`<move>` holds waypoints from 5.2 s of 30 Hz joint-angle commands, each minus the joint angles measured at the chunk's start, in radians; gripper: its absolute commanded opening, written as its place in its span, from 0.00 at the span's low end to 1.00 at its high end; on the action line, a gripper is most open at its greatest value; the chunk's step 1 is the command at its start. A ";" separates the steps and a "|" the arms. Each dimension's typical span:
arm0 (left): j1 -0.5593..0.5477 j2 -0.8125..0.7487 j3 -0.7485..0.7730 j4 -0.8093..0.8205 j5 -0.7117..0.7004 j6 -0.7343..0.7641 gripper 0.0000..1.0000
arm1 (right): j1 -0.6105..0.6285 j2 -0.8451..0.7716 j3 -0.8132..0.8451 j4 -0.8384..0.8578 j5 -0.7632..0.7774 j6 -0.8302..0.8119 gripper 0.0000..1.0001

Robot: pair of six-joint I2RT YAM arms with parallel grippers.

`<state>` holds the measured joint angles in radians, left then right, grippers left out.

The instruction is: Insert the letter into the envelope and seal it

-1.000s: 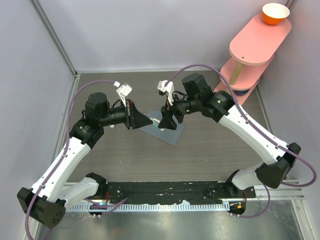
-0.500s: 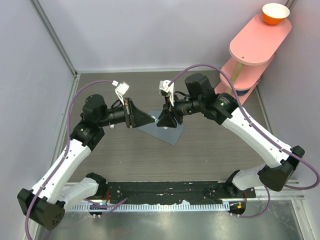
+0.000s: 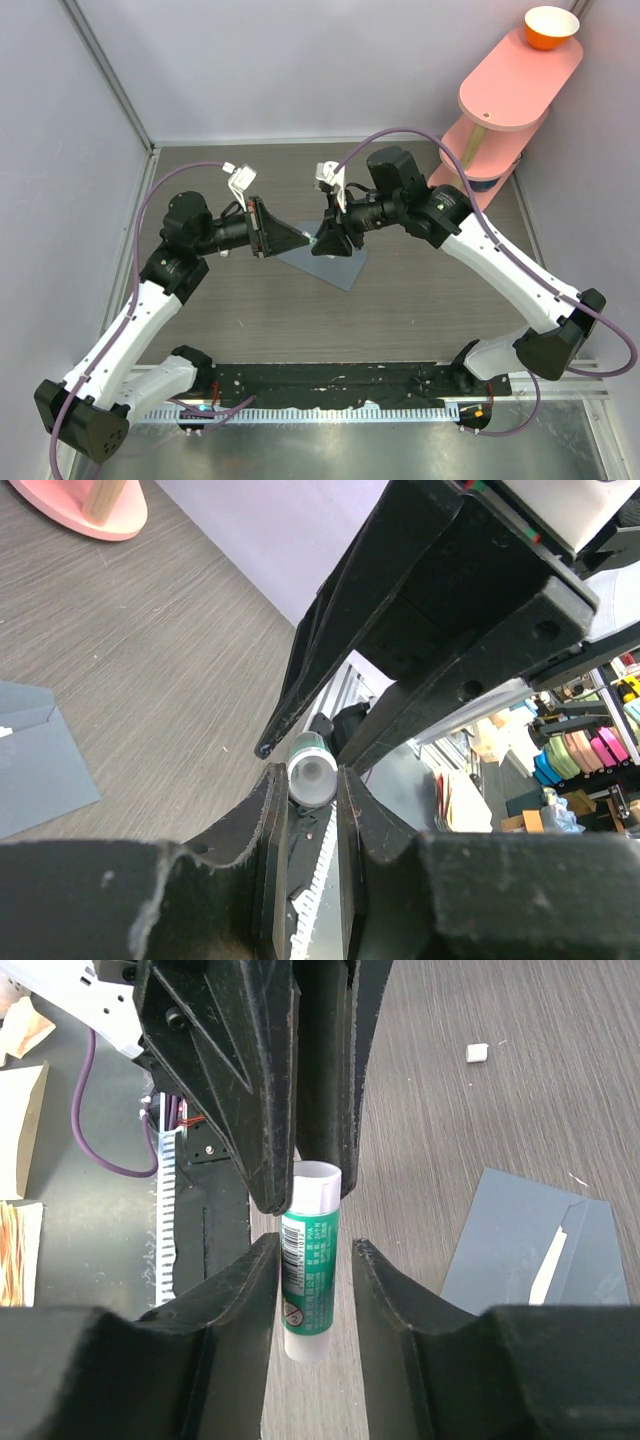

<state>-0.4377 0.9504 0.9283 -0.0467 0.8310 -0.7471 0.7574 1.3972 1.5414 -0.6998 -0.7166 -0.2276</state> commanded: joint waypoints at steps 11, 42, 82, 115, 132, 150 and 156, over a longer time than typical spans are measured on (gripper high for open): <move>0.002 -0.053 0.010 0.079 0.298 0.361 0.00 | 0.005 0.016 0.052 -0.043 -0.139 -0.061 0.01; -0.131 -0.202 0.226 -1.001 -0.167 1.940 0.93 | -0.004 0.030 -0.006 -0.055 -0.204 0.041 0.01; -0.024 0.013 0.055 -0.239 -0.026 -0.222 0.49 | 0.122 -0.035 0.043 -0.087 0.184 -0.257 0.01; -0.053 -0.334 -0.121 -0.850 0.119 2.997 0.00 | 0.129 0.126 -0.070 0.046 -0.423 0.266 0.01; -0.052 -0.270 0.156 -0.642 -0.105 1.253 0.80 | -0.006 0.056 0.065 -0.090 -0.186 0.054 0.01; 0.085 -0.088 -0.121 -0.056 0.155 -0.373 0.73 | 0.123 0.029 0.109 -0.190 0.181 -0.308 0.01; 0.085 -0.081 -0.163 0.042 0.138 -0.449 0.72 | 0.161 0.043 0.112 -0.194 0.210 -0.329 0.01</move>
<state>-0.3550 0.8803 0.7898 -0.1604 0.9501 -1.0660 0.8967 1.4574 1.6161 -0.9009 -0.5453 -0.5182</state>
